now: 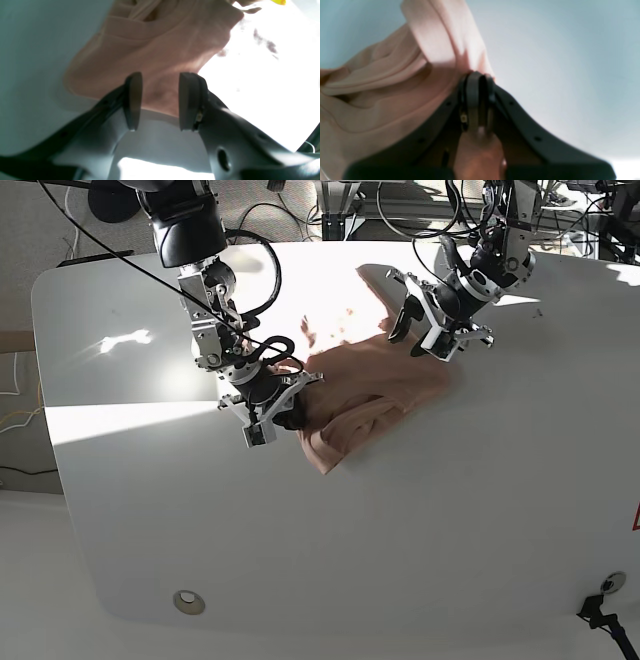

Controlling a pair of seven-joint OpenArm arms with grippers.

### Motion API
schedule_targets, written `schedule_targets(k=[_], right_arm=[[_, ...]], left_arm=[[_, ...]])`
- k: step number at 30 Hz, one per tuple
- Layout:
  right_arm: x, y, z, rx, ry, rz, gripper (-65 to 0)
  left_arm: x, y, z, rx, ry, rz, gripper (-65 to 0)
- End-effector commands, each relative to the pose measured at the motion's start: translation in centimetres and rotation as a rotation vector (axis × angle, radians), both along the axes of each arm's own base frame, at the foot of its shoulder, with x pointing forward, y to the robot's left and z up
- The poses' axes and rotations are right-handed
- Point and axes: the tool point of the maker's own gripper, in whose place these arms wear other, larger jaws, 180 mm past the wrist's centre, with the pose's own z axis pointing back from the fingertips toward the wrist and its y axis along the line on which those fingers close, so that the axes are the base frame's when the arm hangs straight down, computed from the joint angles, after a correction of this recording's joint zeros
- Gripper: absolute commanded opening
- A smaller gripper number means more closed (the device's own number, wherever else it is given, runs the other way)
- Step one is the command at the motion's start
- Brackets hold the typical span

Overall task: Fold the T-shirt properly
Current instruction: 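Lower the folded shirt onto the table and flatten it with both grippers, then open both grippers and lift them away from the folded shirt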

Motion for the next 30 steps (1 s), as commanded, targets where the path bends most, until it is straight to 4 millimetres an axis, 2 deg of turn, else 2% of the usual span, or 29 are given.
schedule_targets(k=[1, 5, 7, 8, 11, 13, 17, 20, 23, 25, 27, 30], right_arm=[[0.9, 0.0, 1.0, 0.010, -0.031, -0.005, -60.7], [-0.1, -0.1, 0.2, 0.011, -0.010, -0.006, -60.7], [-0.3, -0.1, 0.4, 0.013, -0.016, -0.005, -60.7], [-1.0, -0.6, -0.1, 0.002, -0.006, -0.006, -60.7], [-2.0, -0.6, 0.8, 0.007, -0.030, 0.002, -60.7], [-3.0, -0.4, 1.1, 0.014, -0.034, 0.003, -60.7], [-4.9, -0.1, 1.1, 0.024, -0.025, 0.006, -60.7], [-5.9, 0.0, 0.5, 0.026, -0.005, 0.006, -60.7], [-5.9, -0.2, 0.0, 0.020, 0.006, 0.003, -60.7], [-4.9, -0.5, 0.1, 0.011, -0.003, 0.001, -60.7], [-4.2, -1.7, -0.4, -0.021, 0.002, -0.002, -60.7], [-3.2, -2.0, 0.2, -0.027, -0.018, -0.003, -60.7]], left_arm=[[0.5, -1.5, -0.1, -0.020, -0.002, -0.041, -42.7], [1.3, -2.5, -2.2, -0.013, 0.042, -0.076, -42.7], [2.2, -2.2, -3.3, -0.003, 0.063, -0.072, -42.7], [3.0, -2.0, -3.6, 0.006, 0.063, -0.072, -42.7], [4.6, -0.5, -4.2, 0.036, 0.069, -0.055, -42.7], [5.6, 1.0, -4.2, 0.079, 0.060, -0.057, -42.7], [8.0, 3.3, -2.9, 0.134, 0.010, -0.054, -42.7], [9.1, 3.9, -2.0, 0.150, -0.018, -0.050, -42.7], [9.2, 4.5, -1.9, 0.163, -0.020, -0.051, -42.7], [8.9, 4.5, -2.1, 0.162, -0.014, -0.050, -42.7], [8.7, 4.5, -2.2, 0.161, -0.009, -0.051, -42.7], [7.2, 4.5, -3.3, 0.159, 0.026, -0.053, -42.7]])
